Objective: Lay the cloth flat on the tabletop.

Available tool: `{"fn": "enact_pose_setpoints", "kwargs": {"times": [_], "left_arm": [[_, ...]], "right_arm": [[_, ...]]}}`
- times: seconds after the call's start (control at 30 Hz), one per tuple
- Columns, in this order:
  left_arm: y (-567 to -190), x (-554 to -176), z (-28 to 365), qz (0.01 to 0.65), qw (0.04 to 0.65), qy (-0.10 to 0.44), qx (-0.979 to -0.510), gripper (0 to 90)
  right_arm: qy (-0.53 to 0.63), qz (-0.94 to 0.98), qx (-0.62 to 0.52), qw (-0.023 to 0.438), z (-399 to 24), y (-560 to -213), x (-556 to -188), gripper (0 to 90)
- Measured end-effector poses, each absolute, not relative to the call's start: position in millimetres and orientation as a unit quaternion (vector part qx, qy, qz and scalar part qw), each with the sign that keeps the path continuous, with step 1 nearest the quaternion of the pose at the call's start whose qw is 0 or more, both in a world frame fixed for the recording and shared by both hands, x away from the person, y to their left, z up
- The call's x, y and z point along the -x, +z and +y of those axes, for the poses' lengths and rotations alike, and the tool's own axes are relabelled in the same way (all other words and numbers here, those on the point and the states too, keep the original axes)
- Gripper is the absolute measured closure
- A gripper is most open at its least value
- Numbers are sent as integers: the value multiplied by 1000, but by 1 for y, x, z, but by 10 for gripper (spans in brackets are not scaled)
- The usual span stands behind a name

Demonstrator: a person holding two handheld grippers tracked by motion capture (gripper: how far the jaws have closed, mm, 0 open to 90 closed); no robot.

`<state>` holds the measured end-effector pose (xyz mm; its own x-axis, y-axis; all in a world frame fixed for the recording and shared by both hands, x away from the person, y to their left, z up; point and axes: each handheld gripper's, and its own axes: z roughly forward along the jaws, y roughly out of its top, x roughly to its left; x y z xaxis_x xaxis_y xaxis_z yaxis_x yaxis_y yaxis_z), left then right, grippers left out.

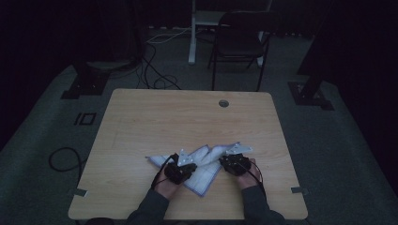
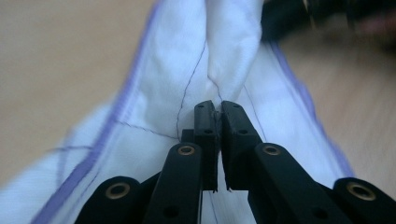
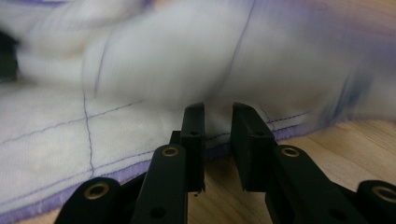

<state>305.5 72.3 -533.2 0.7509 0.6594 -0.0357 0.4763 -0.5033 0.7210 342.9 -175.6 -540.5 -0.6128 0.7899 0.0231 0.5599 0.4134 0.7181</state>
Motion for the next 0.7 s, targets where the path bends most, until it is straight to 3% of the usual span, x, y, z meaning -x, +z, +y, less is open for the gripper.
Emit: {"fn": "enact_pose_setpoints", "kwargs": {"times": [0.23, 0.5, 0.7], "left_arm": [[-527, -298, 72, 317, 383, 111, -860, 730], [-497, -309, 77, 313, 413, 148, -843, 610], [-491, -335, 80, 330, 413, 162, -833, 591]], "right_arm": [[357, 824, -408, 163, -176, -541, -343, 758], [358, 823, -408, 165, -176, -541, -342, 758], [360, 822, -409, 164, -177, -542, -342, 757]]}}
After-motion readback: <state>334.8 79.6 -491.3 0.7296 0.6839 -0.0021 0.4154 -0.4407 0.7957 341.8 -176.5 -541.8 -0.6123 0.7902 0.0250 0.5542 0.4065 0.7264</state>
